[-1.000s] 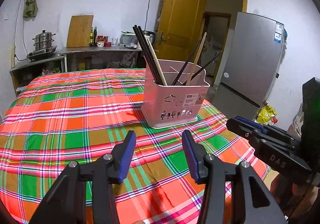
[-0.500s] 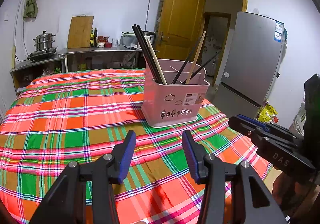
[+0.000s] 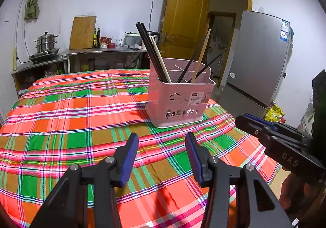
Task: Organize utensils
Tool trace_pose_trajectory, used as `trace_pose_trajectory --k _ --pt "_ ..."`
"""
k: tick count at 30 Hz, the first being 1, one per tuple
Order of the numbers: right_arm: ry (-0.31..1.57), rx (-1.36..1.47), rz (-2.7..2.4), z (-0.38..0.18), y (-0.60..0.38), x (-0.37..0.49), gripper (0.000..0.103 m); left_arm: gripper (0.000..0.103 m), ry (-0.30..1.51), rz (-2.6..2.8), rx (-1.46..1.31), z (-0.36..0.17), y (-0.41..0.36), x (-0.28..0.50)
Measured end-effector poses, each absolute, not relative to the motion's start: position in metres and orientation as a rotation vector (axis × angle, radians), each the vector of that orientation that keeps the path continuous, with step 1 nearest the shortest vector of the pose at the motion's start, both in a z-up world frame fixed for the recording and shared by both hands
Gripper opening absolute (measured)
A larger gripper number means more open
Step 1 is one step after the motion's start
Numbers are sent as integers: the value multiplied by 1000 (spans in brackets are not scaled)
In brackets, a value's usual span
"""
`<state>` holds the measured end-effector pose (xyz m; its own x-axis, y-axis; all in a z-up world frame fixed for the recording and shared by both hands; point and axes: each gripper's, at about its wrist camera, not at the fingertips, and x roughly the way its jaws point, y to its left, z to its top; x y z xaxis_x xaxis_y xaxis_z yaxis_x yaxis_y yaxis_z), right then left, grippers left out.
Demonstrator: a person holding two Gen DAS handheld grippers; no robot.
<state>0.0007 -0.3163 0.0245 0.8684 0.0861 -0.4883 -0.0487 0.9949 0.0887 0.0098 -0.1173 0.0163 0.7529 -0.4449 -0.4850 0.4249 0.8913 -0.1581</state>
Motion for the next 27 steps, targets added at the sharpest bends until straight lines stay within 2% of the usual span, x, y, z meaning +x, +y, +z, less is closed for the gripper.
trace_pose_trajectory --k 27 --pt "518 70 72 24 -314 0 21 50 537 -459 -16 15 -120 6"
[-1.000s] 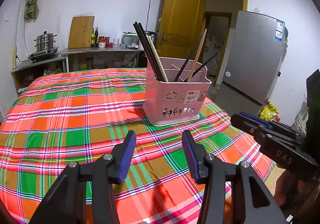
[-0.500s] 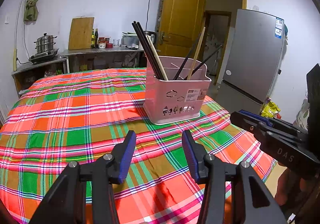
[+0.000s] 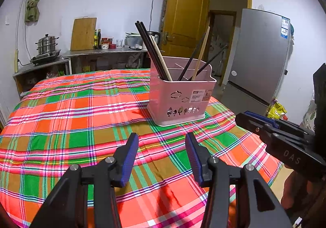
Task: Organize utensils
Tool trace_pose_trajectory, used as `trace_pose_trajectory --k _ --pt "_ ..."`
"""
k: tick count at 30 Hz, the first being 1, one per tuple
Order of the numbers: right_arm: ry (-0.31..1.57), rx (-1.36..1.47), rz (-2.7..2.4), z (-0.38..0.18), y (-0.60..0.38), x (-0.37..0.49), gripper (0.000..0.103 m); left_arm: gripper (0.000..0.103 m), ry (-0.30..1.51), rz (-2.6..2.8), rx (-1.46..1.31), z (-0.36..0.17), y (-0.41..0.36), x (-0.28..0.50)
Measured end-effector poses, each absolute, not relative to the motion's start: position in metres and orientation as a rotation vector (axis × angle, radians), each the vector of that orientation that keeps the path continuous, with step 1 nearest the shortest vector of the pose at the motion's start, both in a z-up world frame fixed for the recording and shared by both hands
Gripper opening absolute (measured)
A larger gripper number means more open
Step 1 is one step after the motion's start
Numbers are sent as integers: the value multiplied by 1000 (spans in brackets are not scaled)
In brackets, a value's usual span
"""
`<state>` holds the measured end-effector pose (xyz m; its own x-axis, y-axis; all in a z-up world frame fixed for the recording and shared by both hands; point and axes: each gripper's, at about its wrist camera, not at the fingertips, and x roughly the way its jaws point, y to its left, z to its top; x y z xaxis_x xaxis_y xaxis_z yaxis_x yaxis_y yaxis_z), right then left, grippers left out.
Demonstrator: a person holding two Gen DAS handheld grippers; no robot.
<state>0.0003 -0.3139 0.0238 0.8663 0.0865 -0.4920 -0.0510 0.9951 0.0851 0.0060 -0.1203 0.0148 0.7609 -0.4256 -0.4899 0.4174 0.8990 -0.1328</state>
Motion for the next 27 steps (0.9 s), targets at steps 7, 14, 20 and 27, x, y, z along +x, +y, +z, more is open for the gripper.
trace_pose_trajectory --k 7,14,20,27 --pt "519 69 72 24 -313 1 21 50 535 -455 -9 15 -121 6" --pt "520 68 73 23 -314 2 21 50 536 -454 -5 15 -120 6" --pt "521 67 74 23 -314 2 21 50 539 -457 -5 15 -120 7" --pt "522 66 74 23 -314 2 21 50 538 -458 9 15 -121 5"
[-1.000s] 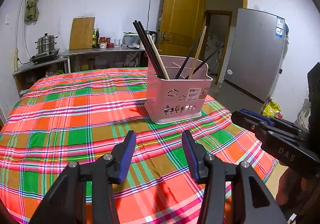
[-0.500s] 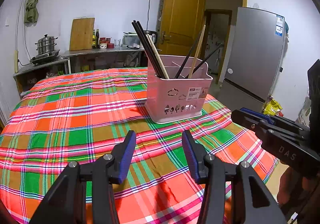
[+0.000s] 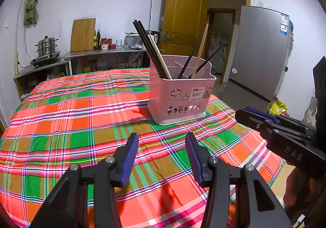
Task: Organize utensils
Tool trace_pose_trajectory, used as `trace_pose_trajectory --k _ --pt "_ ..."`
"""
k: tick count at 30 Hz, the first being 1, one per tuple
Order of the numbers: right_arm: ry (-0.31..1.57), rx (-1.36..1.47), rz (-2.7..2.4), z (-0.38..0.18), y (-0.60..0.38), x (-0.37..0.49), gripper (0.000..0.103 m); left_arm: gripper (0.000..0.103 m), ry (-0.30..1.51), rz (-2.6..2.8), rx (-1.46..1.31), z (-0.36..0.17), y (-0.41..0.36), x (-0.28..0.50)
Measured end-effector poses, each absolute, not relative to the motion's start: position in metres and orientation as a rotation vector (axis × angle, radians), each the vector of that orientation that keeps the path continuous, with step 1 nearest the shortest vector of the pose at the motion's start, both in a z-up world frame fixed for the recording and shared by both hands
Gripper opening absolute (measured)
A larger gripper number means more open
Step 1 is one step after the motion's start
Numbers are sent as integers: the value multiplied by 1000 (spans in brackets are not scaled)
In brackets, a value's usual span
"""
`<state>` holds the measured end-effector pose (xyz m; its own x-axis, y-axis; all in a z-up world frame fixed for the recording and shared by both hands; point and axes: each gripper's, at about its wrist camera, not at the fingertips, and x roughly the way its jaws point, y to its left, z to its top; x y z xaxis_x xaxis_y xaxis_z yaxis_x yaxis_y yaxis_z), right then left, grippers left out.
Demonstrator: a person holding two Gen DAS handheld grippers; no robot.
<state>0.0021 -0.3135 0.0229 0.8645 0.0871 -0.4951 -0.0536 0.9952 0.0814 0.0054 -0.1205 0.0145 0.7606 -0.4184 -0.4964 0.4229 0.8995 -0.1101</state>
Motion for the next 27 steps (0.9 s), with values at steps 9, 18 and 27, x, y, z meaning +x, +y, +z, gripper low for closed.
trace_pose_trajectory --k 9,18,27 --pt "522 65 73 23 -313 3 21 50 546 -468 24 11 -124 4" --pt "525 63 75 22 -315 4 21 50 542 -468 33 10 -124 2" --pt "527 61 75 20 -316 4 21 50 546 -467 26 9 -123 2"
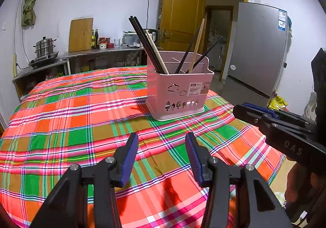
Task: Organize utensils
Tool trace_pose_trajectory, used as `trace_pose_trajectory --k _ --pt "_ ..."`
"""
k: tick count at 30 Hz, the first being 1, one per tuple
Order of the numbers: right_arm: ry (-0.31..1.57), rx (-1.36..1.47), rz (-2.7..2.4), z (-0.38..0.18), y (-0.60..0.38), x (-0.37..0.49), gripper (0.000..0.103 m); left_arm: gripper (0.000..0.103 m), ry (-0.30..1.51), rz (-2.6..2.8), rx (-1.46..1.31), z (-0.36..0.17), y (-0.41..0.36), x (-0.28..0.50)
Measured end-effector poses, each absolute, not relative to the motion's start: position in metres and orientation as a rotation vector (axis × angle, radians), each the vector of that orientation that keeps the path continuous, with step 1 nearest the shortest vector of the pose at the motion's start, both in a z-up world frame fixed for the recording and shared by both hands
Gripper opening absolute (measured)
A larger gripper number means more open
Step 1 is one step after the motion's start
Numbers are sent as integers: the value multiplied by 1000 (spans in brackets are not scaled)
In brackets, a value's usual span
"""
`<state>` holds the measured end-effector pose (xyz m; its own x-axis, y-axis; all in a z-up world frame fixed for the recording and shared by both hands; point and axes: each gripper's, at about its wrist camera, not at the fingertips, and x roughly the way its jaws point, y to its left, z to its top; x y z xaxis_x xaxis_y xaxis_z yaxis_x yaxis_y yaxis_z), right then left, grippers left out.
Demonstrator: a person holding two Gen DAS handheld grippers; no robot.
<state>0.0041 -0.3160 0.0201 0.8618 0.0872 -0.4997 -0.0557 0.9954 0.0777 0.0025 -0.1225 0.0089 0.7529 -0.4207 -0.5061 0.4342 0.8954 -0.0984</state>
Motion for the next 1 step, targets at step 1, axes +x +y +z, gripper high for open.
trace_pose_trajectory --k 1 --pt "527 61 75 20 -316 4 21 50 545 -464 26 9 -122 2"
